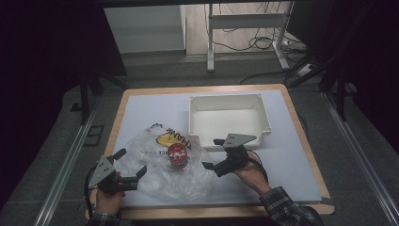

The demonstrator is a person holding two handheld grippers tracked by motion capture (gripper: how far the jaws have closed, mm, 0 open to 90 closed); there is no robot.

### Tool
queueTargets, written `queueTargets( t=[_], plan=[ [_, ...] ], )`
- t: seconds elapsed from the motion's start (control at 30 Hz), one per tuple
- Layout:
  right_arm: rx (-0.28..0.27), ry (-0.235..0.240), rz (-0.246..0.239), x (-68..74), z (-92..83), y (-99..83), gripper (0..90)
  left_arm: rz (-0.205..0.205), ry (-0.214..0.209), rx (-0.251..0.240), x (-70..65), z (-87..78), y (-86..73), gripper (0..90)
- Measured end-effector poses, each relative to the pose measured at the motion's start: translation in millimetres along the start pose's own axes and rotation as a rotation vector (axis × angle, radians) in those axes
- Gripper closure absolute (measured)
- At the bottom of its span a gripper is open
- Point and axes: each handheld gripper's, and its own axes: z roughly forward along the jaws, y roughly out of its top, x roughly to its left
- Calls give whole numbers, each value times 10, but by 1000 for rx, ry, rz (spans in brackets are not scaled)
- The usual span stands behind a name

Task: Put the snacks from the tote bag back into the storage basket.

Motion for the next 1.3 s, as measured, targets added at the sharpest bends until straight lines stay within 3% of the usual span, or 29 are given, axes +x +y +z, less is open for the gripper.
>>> queueTargets(
  t=[0.9, 1.3],
  plan=[
    [98, 51, -40, 103, 452, 188, 24, 3, 7, 2, -6, -1, 1, 0],
    [151, 63, -30, 135, 605, 256, 27, 7, 8, 3, -10, -1, 2, 0]
  ],
)
